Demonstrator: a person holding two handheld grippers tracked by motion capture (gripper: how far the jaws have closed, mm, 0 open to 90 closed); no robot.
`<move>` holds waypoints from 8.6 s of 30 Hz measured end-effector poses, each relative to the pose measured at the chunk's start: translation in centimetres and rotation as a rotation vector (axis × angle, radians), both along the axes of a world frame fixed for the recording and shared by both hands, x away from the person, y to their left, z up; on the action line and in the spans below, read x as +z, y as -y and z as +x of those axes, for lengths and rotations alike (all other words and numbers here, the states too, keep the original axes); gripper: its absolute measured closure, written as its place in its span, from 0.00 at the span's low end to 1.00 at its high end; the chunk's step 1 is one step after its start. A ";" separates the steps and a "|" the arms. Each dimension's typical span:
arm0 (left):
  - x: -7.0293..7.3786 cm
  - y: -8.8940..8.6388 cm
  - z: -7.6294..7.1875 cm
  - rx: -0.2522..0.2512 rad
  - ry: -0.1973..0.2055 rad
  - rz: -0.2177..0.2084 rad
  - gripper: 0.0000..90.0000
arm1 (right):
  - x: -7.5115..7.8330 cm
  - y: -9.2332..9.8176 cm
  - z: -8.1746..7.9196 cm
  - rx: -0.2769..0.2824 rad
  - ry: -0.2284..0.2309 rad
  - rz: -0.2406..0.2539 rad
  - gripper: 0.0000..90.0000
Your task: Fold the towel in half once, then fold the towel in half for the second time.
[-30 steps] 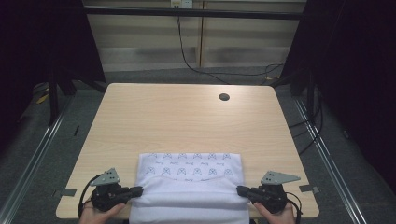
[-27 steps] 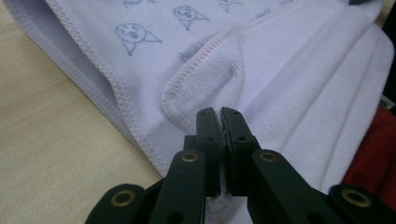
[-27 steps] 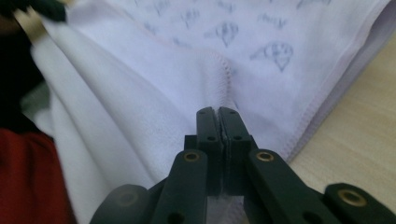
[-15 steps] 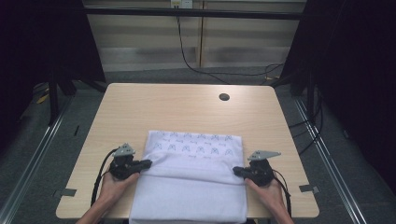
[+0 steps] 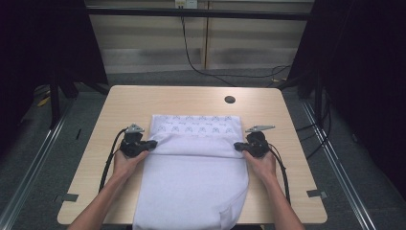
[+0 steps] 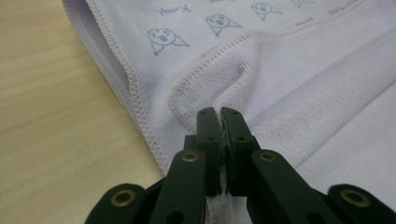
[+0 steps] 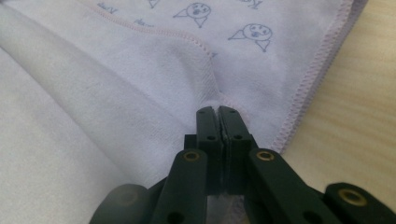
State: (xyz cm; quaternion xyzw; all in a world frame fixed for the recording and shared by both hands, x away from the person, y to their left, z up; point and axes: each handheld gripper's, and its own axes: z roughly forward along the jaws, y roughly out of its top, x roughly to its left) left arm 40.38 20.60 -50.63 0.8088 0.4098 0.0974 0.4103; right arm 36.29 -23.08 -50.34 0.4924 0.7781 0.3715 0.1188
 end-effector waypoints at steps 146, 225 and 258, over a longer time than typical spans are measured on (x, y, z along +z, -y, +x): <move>-0.5 -1.9 -3.0 -0.038 -0.018 -0.062 0.74 | -0.3 1.3 -0.2 0.074 0.012 0.049 0.76; 6.7 -6.1 -10.4 -0.188 0.220 -0.281 0.91 | 9.1 1.6 -10.4 0.253 0.309 0.181 0.94; 3.4 -8.6 -12.6 -0.005 0.090 -0.216 0.42 | 3.8 5.0 -16.4 0.023 0.225 0.242 0.53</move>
